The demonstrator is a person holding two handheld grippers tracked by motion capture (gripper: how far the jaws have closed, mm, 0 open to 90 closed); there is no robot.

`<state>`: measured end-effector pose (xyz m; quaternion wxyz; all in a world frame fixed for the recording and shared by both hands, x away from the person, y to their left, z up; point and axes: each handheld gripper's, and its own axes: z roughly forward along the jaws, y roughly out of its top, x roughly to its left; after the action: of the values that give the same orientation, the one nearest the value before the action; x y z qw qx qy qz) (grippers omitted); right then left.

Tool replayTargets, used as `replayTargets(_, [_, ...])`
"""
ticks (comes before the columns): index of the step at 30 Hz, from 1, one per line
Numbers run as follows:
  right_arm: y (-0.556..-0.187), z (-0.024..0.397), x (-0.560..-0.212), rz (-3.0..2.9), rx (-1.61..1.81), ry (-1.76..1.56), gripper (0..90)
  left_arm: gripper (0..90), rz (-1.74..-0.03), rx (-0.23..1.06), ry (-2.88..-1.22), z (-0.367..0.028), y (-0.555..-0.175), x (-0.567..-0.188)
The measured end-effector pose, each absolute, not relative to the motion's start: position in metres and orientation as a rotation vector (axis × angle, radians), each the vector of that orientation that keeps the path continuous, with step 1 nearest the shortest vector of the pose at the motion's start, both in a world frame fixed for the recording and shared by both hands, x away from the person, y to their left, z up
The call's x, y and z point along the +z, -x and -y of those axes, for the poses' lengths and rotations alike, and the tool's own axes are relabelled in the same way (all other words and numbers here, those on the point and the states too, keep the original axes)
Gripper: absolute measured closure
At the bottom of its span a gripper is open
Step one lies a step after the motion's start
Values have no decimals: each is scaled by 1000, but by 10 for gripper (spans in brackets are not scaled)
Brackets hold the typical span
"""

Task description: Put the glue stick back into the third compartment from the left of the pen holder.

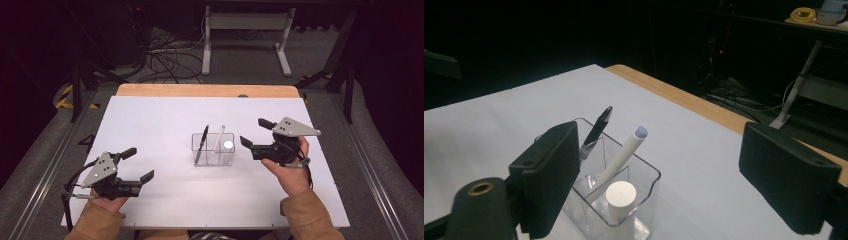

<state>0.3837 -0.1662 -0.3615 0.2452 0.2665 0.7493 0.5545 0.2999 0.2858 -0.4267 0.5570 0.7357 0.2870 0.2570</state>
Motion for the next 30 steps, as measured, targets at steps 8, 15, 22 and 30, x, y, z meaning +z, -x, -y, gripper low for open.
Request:
replayTargets(8, [-369,190,-374,-2043,1520,-737,142,88,-686,600,-1722,-290,-299,-427])
replayTargets(15, [-359,206,-389,-2043,1515,-768,139,87,-689,607,-1723,-293,-297,-427])
replayTargets(22, [-352,218,-409,-2072,1500,-783,134,85,-688,615,-1734,-294,-296,-428])
replayTargets(30, [-348,226,-431,-2092,1486,-800,132,78,-680,612,-1735,-295,-294,-429])
